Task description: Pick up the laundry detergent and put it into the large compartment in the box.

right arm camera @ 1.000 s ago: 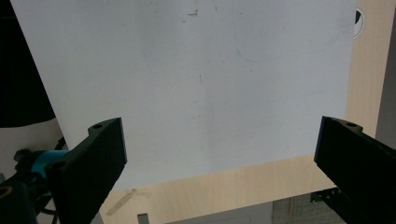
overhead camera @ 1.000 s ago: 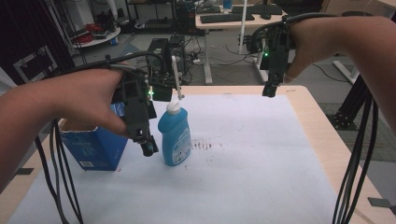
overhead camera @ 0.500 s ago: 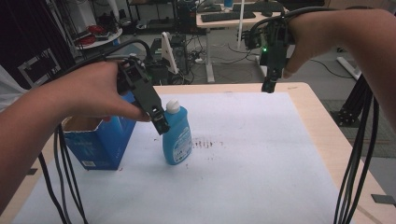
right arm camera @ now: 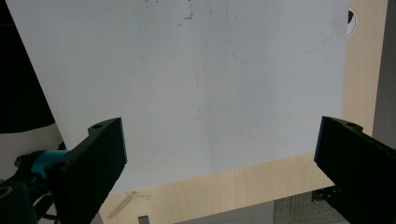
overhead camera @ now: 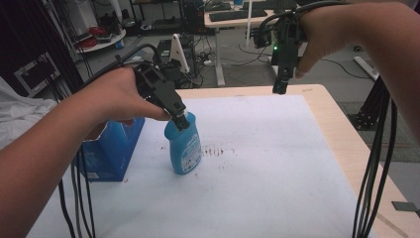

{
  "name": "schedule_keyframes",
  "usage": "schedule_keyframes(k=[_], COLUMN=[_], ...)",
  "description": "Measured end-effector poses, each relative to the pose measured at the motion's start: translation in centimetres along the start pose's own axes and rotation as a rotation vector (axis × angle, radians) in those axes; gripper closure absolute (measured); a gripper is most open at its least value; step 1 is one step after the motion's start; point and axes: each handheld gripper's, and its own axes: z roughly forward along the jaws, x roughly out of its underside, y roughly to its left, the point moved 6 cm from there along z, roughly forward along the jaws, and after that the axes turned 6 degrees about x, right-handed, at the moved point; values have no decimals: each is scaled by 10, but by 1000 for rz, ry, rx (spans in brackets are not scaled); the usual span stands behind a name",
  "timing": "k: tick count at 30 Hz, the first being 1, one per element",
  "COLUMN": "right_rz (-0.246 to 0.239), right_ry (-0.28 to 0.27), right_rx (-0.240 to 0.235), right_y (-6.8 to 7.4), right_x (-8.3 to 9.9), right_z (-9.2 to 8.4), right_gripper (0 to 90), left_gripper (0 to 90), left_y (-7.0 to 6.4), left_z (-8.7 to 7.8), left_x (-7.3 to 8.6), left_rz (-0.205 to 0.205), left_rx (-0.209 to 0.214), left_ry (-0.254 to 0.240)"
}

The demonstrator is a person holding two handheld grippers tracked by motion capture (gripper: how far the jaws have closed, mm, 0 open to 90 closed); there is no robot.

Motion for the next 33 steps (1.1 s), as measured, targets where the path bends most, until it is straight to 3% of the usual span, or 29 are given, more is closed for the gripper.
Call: schedule_keyframes(k=[11, 20, 25, 33], right_rz=[3, 12, 12, 13], right_ry=[0, 3, 2, 1], right_rx=[-3, -2, -1, 1], right_y=[-1, -2, -2, -2], right_x=[-2, 2, 4, 4], right_z=[0, 0, 1, 1], right_gripper=[14, 14, 14, 14], left_gripper=[19, 18, 19, 19], left_y=[17, 24, 27, 32], left_z=[30, 57, 64, 70], left_x=[-19, -28, -30, -31], left_rz=[-75, -86, -88, -102], left_rx=[-19, -39, -78, -84], left_ry=[20, 57, 68, 81])
